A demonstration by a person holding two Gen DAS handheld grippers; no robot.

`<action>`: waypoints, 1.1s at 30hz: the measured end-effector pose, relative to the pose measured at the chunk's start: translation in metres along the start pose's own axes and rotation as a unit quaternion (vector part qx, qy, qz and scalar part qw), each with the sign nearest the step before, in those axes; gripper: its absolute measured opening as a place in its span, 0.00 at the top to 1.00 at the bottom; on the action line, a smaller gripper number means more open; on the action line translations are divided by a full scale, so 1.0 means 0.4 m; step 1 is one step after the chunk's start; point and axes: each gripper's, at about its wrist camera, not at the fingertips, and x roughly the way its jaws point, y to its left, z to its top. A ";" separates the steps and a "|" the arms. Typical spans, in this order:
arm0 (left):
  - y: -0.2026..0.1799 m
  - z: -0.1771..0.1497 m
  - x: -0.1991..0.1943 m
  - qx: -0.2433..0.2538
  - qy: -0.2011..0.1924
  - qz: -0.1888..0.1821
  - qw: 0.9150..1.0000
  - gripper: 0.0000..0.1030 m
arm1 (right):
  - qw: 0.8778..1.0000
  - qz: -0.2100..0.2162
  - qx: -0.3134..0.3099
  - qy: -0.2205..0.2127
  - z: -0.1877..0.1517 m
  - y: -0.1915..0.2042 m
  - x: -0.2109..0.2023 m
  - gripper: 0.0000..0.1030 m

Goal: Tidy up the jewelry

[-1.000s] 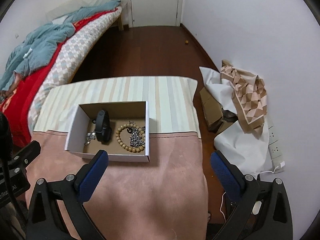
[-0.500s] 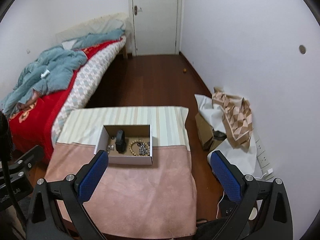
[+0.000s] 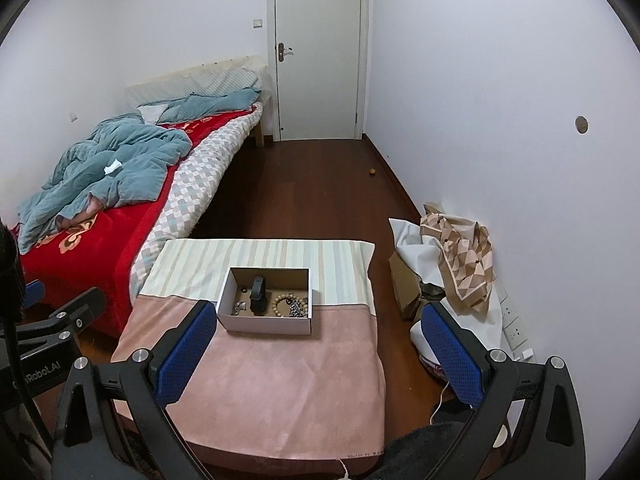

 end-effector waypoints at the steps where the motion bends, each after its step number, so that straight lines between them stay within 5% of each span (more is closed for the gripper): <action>1: -0.001 0.000 -0.002 0.001 0.000 0.000 1.000 0.02 | 1.000 0.002 0.001 0.001 -0.001 0.000 -0.003 0.00; 15: -0.014 0.042 0.063 0.001 0.003 0.014 1.000 0.00 | 1.000 -0.009 0.003 0.018 0.027 -0.009 0.072 0.00; 33: -0.033 0.107 0.156 0.005 0.072 0.008 0.997 0.00 | 0.997 -0.015 -0.004 0.071 0.105 -0.010 0.213 0.00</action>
